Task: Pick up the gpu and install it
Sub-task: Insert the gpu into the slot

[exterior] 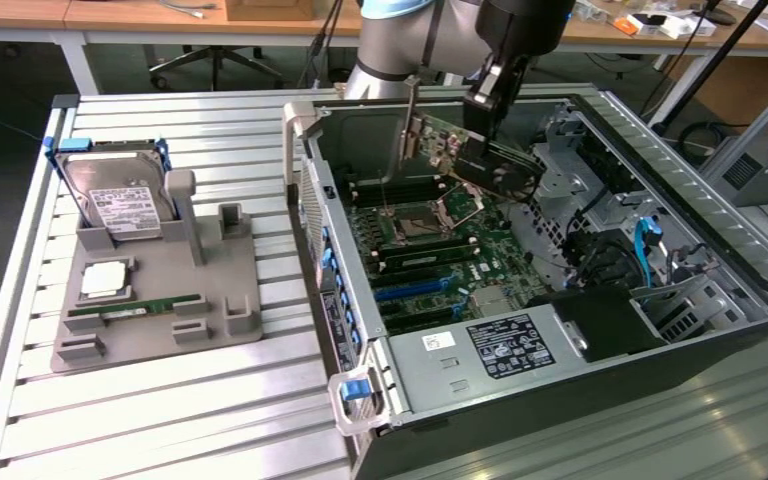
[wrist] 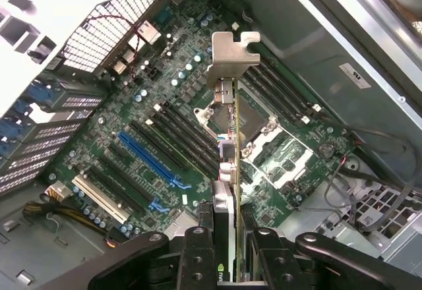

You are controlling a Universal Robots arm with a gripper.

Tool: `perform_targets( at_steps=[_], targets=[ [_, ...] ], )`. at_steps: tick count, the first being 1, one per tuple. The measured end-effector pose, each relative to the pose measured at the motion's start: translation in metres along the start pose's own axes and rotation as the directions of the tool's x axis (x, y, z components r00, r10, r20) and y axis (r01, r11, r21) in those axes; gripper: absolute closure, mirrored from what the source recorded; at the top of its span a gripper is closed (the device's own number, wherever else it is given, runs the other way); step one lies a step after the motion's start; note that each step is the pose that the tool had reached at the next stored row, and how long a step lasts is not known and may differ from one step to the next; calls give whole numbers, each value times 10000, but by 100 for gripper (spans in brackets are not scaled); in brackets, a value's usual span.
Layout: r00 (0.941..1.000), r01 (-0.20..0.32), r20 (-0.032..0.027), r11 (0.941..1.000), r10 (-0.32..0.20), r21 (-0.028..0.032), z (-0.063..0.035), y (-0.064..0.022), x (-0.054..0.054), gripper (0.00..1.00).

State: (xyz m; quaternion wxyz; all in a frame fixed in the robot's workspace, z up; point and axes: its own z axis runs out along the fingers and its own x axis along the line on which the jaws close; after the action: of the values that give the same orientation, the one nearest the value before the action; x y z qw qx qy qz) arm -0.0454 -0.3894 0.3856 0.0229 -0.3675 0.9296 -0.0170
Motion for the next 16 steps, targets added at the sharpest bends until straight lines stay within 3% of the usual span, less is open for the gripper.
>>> perform_targets(
  at_steps=[16],
  targets=[
    [9965,831,42,9965,-831,-24,0,0,0,73]
  ],
)
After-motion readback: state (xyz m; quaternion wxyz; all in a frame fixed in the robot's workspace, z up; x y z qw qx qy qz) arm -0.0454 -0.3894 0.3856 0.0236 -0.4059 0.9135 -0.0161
